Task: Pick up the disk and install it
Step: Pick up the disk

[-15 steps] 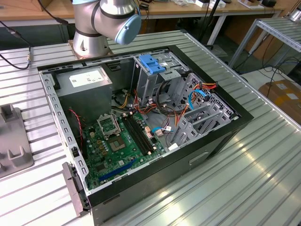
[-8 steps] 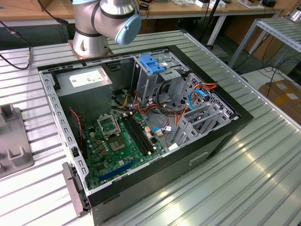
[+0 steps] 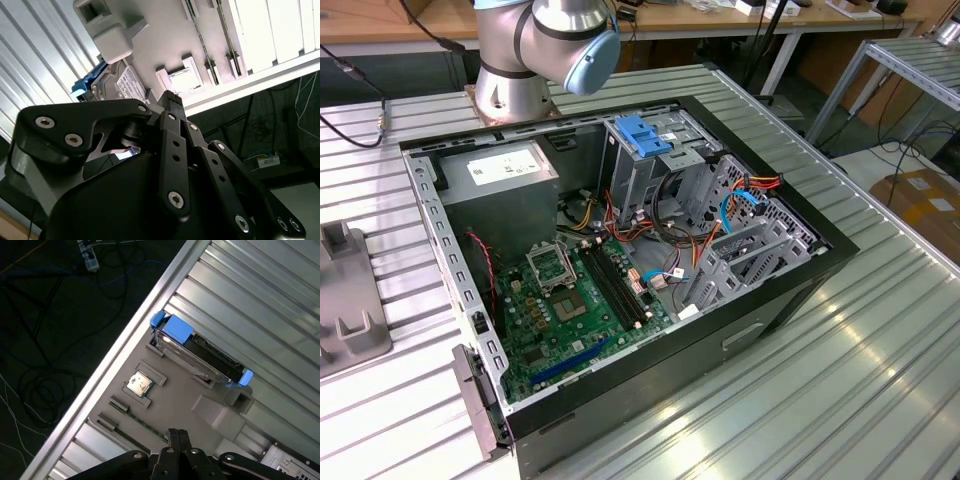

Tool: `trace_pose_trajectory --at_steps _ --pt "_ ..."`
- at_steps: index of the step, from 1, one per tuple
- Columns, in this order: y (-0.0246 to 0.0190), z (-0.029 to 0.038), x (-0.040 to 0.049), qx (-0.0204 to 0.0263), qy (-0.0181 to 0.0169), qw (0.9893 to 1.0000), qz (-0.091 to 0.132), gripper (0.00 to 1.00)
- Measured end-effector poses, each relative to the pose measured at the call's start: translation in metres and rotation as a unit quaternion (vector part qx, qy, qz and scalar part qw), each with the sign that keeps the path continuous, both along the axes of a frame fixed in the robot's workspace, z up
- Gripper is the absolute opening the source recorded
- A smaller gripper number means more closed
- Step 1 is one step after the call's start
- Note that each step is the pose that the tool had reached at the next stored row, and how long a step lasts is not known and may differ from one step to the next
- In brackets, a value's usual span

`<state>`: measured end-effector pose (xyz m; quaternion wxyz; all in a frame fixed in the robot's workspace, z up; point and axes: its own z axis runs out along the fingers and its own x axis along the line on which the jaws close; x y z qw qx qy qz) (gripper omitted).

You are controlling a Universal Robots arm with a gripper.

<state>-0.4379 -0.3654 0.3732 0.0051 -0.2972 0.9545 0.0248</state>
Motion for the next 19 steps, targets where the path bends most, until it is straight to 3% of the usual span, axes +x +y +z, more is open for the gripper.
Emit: trace_pose_trajectory --at_steps 10,19 --pt "0.0 0.0 0.0 0.0 0.0 0.9993 0.037 0.1" --pt "0.0 0.0 0.0 0.0 0.0 0.9975 0.071 0.1"
